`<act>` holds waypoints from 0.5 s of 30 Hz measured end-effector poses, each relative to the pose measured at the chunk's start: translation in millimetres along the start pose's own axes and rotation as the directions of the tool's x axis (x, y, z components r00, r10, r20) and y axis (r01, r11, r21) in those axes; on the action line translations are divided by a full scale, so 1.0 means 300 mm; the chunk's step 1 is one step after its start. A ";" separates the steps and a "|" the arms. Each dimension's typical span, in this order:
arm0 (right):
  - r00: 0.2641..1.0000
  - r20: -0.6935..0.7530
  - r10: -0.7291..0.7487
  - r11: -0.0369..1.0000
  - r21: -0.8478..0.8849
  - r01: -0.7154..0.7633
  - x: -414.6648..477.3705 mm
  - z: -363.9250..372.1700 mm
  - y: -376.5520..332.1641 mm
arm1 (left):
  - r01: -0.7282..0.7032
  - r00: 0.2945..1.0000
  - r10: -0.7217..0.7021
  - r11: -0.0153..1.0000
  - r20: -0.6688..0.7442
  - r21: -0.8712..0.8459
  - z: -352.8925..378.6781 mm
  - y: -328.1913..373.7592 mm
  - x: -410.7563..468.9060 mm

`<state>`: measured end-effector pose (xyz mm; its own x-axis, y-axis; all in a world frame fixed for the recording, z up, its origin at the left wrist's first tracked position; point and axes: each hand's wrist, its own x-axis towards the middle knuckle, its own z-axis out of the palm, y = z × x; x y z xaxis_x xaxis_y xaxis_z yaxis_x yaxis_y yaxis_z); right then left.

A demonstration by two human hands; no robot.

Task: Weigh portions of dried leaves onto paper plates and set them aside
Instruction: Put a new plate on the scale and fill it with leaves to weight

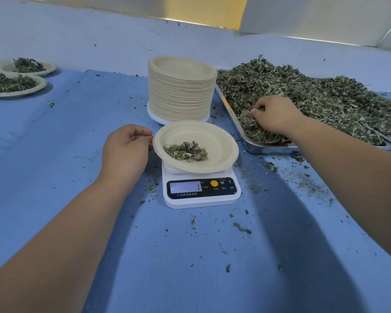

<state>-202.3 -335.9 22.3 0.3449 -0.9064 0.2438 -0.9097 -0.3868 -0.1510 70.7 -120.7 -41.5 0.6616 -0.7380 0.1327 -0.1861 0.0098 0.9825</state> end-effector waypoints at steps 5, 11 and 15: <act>0.995 -0.068 0.076 0.993 0.094 -0.069 0.012 -0.024 0.008 | -0.008 1.000 0.008 1.000 0.000 0.002 -0.001 0.001 -0.001; 0.996 0.014 0.084 0.995 0.058 -0.085 0.012 -0.049 -0.015 | -0.021 1.000 0.021 1.000 0.006 0.015 0.000 -0.005 -0.001; 0.995 -0.043 0.085 0.991 0.108 -0.079 -0.002 -0.053 -0.012 | -0.027 1.000 0.027 1.000 0.000 0.013 0.002 -0.003 -0.003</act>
<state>-202.9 -331.3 37.9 0.2564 -0.9277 0.2715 -0.9041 -0.3296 -0.2722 69.8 -120.4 -42.6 0.6562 -0.7375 0.1596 -0.2139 0.0210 0.9766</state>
